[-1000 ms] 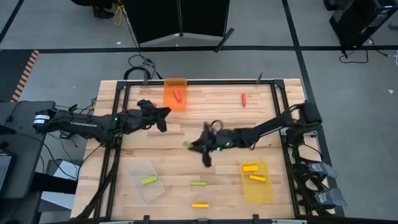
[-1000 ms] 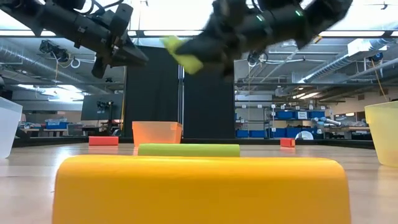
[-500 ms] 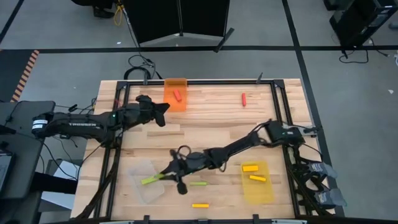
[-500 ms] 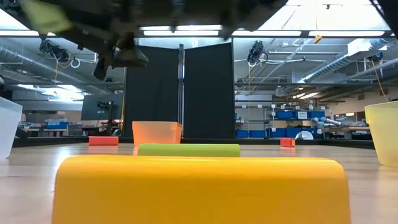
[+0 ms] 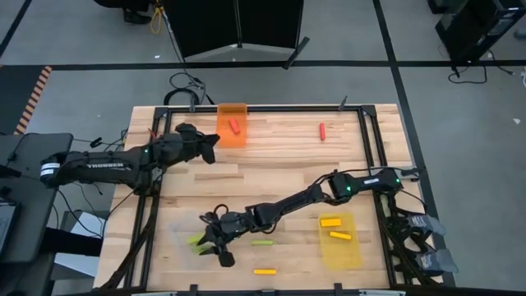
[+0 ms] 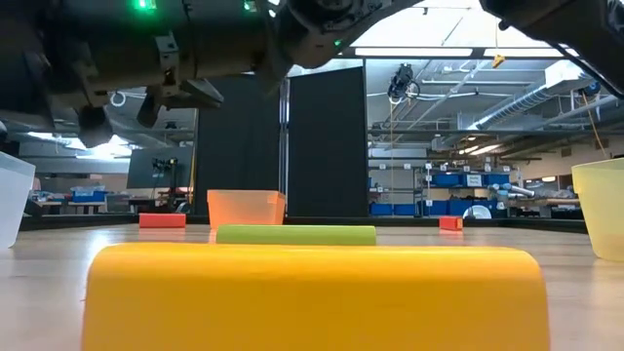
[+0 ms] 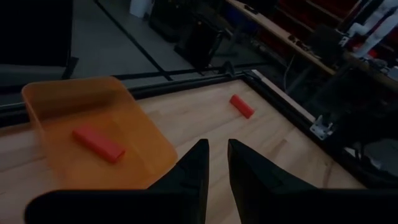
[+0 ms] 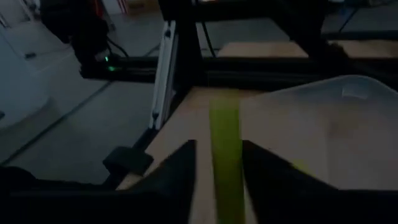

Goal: Sort blocks
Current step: Put the top green block into the transparent bin, then put the left red block into the orange bin

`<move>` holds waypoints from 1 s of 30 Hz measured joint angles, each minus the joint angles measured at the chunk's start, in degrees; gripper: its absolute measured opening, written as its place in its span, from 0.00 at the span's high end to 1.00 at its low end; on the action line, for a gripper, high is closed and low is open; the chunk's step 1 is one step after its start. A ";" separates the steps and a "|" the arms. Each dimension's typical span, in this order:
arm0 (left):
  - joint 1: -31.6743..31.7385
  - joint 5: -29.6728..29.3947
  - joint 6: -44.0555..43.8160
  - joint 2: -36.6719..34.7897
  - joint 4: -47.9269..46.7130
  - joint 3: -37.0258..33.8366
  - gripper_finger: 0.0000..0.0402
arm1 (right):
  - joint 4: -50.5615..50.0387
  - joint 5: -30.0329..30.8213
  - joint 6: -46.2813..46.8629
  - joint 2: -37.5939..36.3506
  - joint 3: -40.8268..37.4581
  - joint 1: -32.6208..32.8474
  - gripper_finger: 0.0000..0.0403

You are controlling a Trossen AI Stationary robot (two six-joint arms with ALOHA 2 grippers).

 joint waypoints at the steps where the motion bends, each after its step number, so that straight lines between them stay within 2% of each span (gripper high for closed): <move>1: 0.15 0.00 -0.14 0.00 -0.24 0.00 0.83 | -0.30 0.00 -0.63 0.12 0.43 0.00 0.58; 5: 0.80 0.32 -0.40 -0.01 -0.27 0.00 0.83 | -1.58 0.08 -2.45 -1.12 0.53 -0.48 0.36; 9: 1.88 0.41 -1.08 0.00 -2.29 0.16 0.83 | -0.44 2.90 -3.95 -4.07 -2.82 -1.77 0.27; 13: 4.16 0.44 -1.91 0.49 -10.27 1.82 0.83 | 11.34 6.96 -4.12 -9.98 -14.25 -2.73 0.29; 16: 6.44 1.04 -1.89 1.59 -16.51 3.72 0.82 | 21.71 10.53 -5.15 -16.76 -27.41 -3.43 0.34; 20: 10.03 4.68 0.36 5.12 -22.18 7.32 0.77 | 31.66 16.39 -7.20 -26.66 -44.57 -4.30 0.40; 25: 14.57 7.61 4.55 13.90 -31.33 13.93 0.69 | 37.79 22.19 -8.81 -38.56 -61.08 -4.49 0.45; 30: 18.25 10.62 11.55 23.29 -42.13 22.82 0.63 | 37.97 29.25 -9.57 -50.85 -74.08 -3.75 0.45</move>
